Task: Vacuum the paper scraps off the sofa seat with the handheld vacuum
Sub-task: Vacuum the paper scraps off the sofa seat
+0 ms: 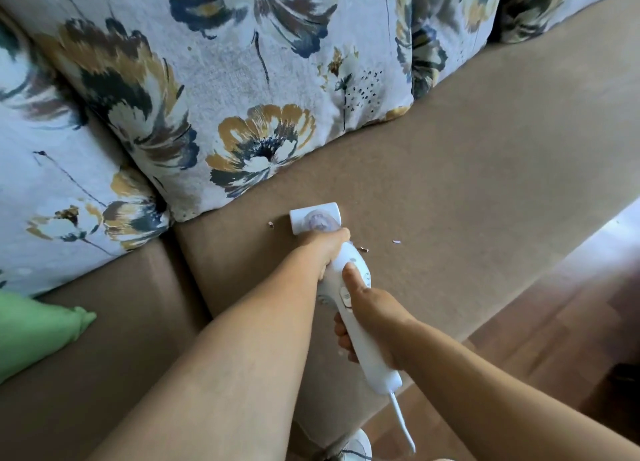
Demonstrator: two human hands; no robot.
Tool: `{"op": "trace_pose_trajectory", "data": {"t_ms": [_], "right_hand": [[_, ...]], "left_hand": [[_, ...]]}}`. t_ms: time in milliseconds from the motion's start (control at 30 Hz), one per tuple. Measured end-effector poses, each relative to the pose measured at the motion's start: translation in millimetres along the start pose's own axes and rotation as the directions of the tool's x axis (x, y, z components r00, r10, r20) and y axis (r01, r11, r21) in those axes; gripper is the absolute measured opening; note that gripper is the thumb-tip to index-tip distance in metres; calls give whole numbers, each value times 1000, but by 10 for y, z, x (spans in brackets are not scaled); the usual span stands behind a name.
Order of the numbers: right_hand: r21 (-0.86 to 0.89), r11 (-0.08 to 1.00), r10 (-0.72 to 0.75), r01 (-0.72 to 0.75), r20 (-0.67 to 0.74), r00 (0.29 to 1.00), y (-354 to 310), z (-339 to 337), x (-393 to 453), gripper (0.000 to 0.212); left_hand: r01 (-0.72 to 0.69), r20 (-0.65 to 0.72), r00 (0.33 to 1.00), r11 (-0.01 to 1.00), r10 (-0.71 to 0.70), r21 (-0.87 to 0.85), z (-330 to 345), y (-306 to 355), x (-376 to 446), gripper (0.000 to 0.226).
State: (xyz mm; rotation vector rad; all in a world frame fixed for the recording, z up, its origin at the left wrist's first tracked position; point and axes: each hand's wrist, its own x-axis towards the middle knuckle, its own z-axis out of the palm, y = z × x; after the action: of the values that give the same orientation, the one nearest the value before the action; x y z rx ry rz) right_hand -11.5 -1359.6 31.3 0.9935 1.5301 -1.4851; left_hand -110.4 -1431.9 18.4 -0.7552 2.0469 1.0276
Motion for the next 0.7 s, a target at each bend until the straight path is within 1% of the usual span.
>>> {"op": "trace_pose_trajectory", "data": {"t_ms": [67,133,233,300,367,433,567,600,700], "right_hand": [[-5,1000,11,-11,-37,999,119,-70,-74,74],[12,1000,21,-20,-65,998,261,-121,-164,75],[71,997,36,-30,-84,996,477,-103,-278,75],[115,993,36,-25,-96,995,627,-33,-350,75],[153,988,31,-15,-102,994,775,53,-413,74],[185,983,29,-7,-113,993,929,159,-488,75],[229,973,10,24,-145,989,1145,333,-614,75],[237,971,-3,41,-155,988,1174,365,-637,75],[238,968,-27,73,-191,981,1231,462,-749,75]], "left_hand": [[-15,21,1000,1000,15,-5,115,-53,-100,39],[-35,48,998,999,34,29,216,-109,-207,40],[-60,90,994,996,54,65,310,-222,-360,40],[-77,96,993,990,66,115,335,-342,-455,46],[-104,100,991,982,89,158,352,-465,-524,46],[-118,122,988,977,97,180,348,-617,-608,53],[-92,136,988,982,70,165,315,-861,-721,76],[-91,139,988,982,69,165,302,-898,-743,77],[-116,143,986,974,88,197,247,-955,-832,73]]}}
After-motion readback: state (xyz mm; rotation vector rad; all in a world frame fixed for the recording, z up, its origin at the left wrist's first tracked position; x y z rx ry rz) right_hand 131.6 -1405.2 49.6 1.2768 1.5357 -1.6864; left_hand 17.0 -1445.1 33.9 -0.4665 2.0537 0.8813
